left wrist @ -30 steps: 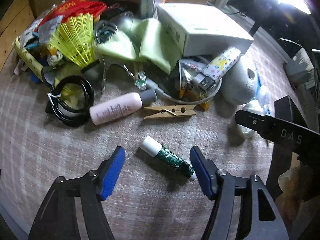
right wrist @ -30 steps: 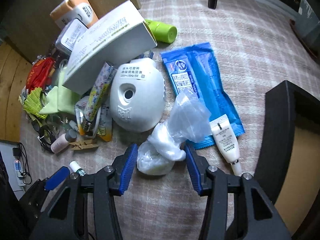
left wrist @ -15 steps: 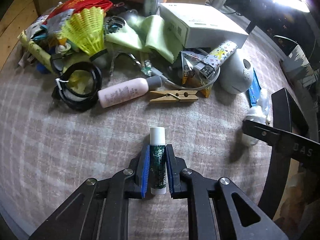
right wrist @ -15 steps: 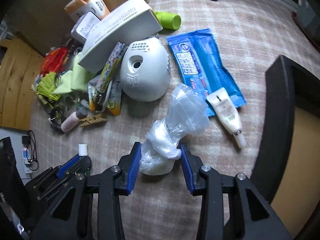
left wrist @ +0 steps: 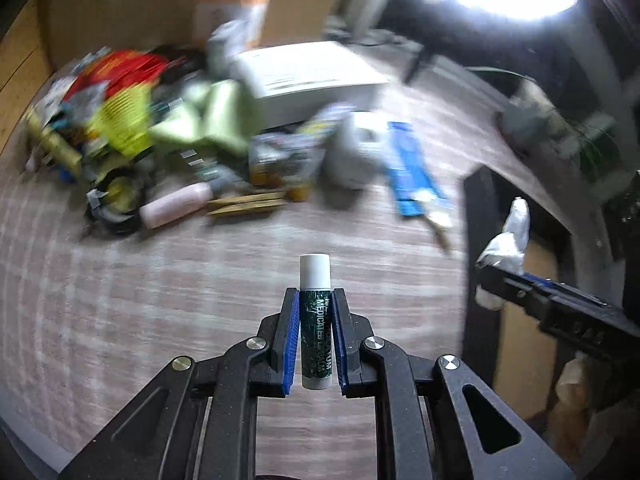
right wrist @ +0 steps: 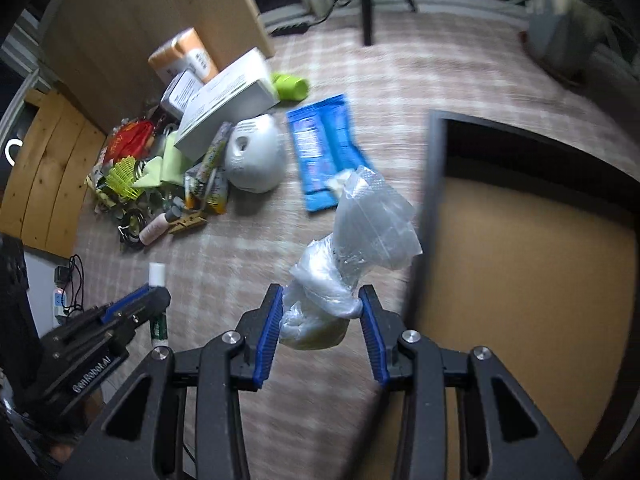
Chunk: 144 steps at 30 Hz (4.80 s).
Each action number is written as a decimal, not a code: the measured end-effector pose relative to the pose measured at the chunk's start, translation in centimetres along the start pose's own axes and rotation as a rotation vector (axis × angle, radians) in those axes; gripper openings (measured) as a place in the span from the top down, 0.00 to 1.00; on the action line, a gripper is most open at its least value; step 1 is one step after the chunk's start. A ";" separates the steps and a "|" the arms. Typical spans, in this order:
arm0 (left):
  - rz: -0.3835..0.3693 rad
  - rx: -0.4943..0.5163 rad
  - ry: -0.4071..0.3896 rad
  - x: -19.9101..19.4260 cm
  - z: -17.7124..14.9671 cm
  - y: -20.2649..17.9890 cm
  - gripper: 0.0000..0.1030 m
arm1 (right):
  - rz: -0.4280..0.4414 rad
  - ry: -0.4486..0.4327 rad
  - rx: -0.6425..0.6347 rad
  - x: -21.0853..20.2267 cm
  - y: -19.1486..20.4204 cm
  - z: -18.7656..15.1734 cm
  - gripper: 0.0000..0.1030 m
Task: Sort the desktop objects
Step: 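Carry the white plastic bag with the right gripper while the left carries green lip balm, then open both grippers to drop the bag and lip balm into the tray, then grasp the pink bottle with the left gripper while the right gripper grasps the white tube, then carry the pink bottle and white tube to the tray and release both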
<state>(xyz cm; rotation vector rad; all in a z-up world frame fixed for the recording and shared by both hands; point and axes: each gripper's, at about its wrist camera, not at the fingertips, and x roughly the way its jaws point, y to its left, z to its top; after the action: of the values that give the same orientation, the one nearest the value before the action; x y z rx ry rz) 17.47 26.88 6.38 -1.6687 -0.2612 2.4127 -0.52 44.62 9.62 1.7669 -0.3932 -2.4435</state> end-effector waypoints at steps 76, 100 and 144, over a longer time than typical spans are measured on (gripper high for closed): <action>0.092 0.247 0.167 5.6 20.7 7.4 0.69 | -0.072 0.156 -0.129 5.9 -0.1 6.6 0.53; 0.059 0.398 0.269 9.5 20.3 7.2 0.81 | -0.087 0.248 -0.135 10.0 -1.0 8.5 0.54; -0.223 0.519 0.136 2.7 14.8 -13.1 0.82 | -0.088 0.032 0.080 -2.7 -12.4 1.8 0.79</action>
<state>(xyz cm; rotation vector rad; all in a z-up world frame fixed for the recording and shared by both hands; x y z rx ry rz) 3.48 39.77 12.45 -1.4622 0.1799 1.9715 -0.48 57.44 9.37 1.8913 -0.4242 -2.4879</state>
